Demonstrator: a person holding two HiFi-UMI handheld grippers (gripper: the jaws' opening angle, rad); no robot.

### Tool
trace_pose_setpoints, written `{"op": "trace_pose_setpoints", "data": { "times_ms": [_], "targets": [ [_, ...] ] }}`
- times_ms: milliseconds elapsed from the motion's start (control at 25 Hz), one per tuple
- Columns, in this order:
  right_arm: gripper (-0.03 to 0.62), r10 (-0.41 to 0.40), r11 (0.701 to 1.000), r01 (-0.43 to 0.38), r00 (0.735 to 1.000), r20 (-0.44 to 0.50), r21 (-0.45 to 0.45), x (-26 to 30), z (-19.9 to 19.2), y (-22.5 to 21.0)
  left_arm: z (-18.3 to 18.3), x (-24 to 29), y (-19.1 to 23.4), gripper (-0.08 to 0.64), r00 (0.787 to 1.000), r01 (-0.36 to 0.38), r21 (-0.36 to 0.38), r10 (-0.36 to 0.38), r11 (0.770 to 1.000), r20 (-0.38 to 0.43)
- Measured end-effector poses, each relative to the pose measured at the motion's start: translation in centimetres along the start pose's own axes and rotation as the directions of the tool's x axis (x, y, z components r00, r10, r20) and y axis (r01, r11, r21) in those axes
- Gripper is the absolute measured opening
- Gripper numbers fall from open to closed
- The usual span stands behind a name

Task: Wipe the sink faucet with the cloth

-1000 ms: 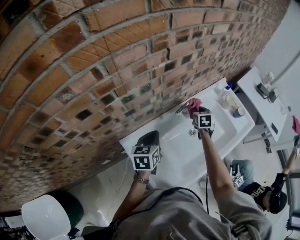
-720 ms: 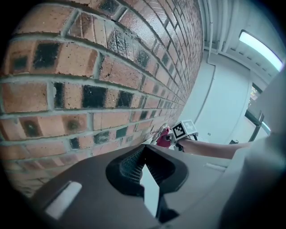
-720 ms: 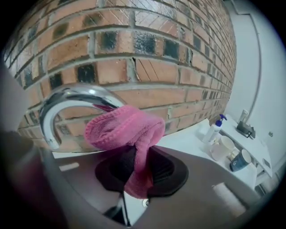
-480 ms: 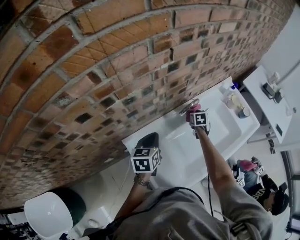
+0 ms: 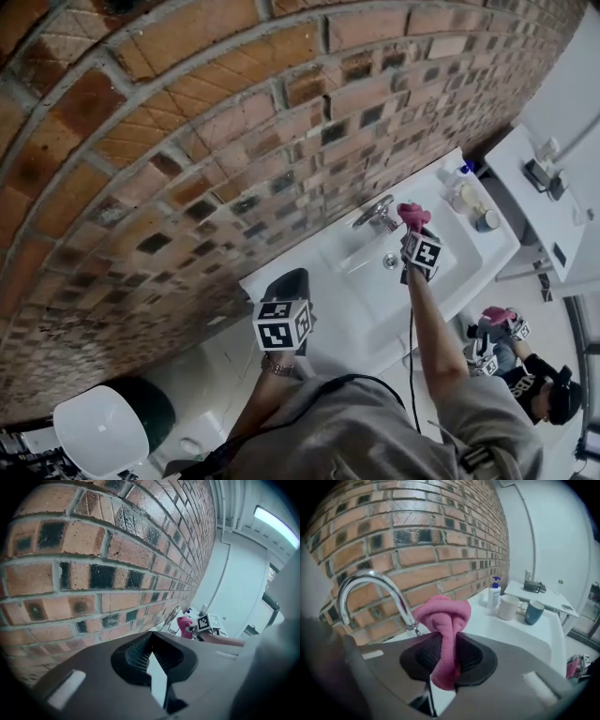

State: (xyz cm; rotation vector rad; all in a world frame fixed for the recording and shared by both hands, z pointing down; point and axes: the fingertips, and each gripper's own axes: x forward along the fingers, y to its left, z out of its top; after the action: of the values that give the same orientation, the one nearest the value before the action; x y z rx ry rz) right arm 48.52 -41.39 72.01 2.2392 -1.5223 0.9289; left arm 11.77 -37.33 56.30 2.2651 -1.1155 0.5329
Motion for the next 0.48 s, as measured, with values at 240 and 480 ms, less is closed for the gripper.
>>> {"op": "trace_pose_setpoints", "data": {
  "times_ms": [240,480],
  "targets": [
    [0.075,0.065,0.991,-0.087,0.976,-0.206,-0.099,4.3,-3.1,-0.8,0.6,0.5,-1.2,0.02,1.0,0.019,0.017,-0.019,1.0,0.007],
    [0.072,0.15,0.978,-0.184,0.944,-0.293,-0.093,4.2,-8.4,4.3,0.5,0.9,-0.8,0.02,1.0,0.005,0.023,-0.005,1.0,-0.004]
  ]
}}
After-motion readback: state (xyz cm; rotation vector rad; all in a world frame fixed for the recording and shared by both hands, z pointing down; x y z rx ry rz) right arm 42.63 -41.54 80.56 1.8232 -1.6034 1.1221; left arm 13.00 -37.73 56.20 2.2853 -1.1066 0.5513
